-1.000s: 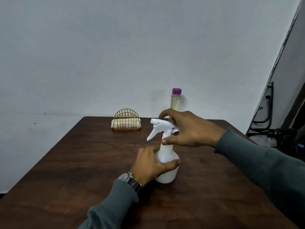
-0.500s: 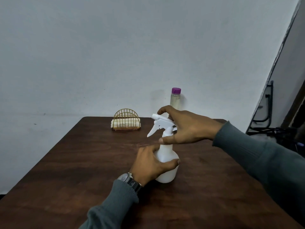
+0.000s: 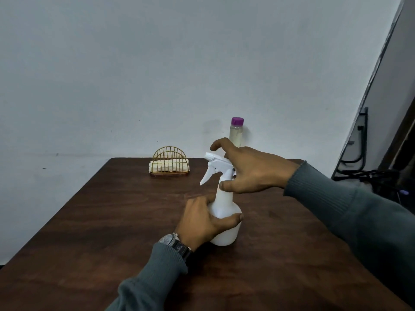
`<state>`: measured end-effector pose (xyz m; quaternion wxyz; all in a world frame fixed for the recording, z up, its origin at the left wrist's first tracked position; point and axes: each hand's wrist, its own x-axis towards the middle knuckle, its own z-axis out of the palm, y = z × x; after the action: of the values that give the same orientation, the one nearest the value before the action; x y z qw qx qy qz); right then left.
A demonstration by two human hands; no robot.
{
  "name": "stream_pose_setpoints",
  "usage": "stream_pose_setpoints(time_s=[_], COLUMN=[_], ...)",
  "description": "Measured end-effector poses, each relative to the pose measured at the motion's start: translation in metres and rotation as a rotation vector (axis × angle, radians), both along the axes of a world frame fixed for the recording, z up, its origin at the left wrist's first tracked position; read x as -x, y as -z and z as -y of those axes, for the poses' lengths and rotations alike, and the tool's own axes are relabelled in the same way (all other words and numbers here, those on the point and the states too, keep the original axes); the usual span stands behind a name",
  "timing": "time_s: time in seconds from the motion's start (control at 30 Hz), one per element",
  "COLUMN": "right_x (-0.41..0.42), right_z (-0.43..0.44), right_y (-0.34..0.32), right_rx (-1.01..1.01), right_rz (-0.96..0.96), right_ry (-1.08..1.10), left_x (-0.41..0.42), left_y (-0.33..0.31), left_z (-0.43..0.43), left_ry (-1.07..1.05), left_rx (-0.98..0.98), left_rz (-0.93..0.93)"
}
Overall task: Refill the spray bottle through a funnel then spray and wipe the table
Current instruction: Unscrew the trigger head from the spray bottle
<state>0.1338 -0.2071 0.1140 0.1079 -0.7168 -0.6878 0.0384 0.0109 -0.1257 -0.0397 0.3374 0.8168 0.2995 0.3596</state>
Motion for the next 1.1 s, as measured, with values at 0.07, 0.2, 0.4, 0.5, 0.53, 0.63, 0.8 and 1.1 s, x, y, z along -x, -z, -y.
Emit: stream_pose_setpoints(time_s=[0.07,0.2,0.4,0.5,0.53,0.63,0.8,1.1], right_x=[0.001,0.001,0.003,0.003,0.004,0.004,0.002,-0.007], right_z=[0.0,0.002,0.002,0.002,0.004,0.003,0.002,0.008], right_y=[0.002,0.001,0.001,0.002,0.002,0.003,0.004,-0.001], right_rx=[0.036,-0.01,-0.001,0.053,0.059,0.012,0.024,-0.107], right_rz=[-0.031,-0.001,0.002,-0.019,-0.031,0.013,-0.044,-0.026], right_ry=[-0.025,-0.006,-0.004,-0.028,-0.033,-0.009,-0.042,-0.044], left_x=[0.0,0.0,0.001,0.0,0.0,0.001,0.0,0.002], left_y=[0.0,0.0,-0.001,0.0,0.0,-0.001,0.001,-0.001], left_z=[0.0,0.0,0.0,0.0,0.0,0.001,-0.001,0.001], left_ry=[0.011,0.0,-0.014,0.007,-0.003,-0.018,0.002,0.002], left_rx=[0.011,-0.004,-0.013,0.009,0.004,-0.004,0.008,0.036], left_rz=[-0.015,0.001,-0.025,-0.031,-0.031,-0.024,-0.018,-0.021])
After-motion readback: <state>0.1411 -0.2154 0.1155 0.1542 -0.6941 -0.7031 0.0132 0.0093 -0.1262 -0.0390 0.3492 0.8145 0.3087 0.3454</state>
